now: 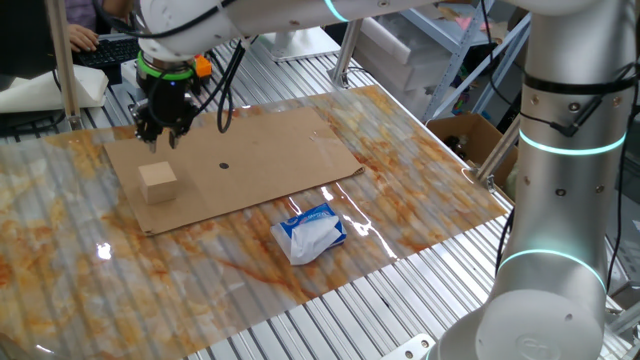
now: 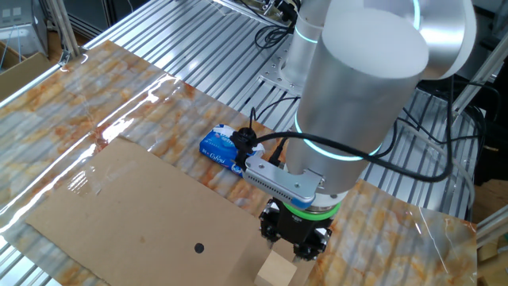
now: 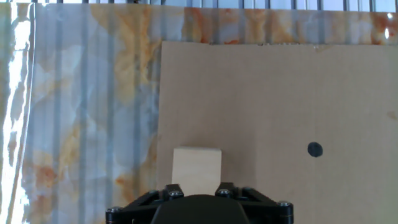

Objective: Grab the block and place it at the designated location

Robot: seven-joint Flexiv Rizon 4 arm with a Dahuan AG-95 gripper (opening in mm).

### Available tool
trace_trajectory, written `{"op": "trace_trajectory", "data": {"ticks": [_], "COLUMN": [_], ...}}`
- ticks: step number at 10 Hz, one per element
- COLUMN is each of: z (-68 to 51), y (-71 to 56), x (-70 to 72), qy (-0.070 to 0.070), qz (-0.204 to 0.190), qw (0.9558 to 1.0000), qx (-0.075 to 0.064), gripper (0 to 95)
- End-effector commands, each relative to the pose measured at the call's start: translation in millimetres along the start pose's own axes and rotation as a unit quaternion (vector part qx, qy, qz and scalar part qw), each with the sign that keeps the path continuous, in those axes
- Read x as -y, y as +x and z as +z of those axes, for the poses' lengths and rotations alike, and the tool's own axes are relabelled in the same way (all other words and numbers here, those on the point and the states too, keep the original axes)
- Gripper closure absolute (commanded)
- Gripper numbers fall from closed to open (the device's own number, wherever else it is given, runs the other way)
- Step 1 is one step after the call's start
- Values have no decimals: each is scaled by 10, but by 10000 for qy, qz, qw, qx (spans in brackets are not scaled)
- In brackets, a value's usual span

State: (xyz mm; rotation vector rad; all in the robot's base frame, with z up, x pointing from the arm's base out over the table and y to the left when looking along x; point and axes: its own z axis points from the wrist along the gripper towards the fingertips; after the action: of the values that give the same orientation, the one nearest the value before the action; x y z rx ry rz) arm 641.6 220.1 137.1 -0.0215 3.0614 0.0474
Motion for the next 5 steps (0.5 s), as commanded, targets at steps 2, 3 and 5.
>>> {"op": "trace_trajectory", "data": {"ticks": [2, 3, 5], "z": [45, 46, 55], "y": [18, 20, 36], "x": [-11, -12, -16], "qy": [-14, -24, -78], "qz": [-16, 5, 32], "qw": [10000, 10000, 10000], "qx": [-12, -12, -17], "gripper": [0, 0, 190]}}
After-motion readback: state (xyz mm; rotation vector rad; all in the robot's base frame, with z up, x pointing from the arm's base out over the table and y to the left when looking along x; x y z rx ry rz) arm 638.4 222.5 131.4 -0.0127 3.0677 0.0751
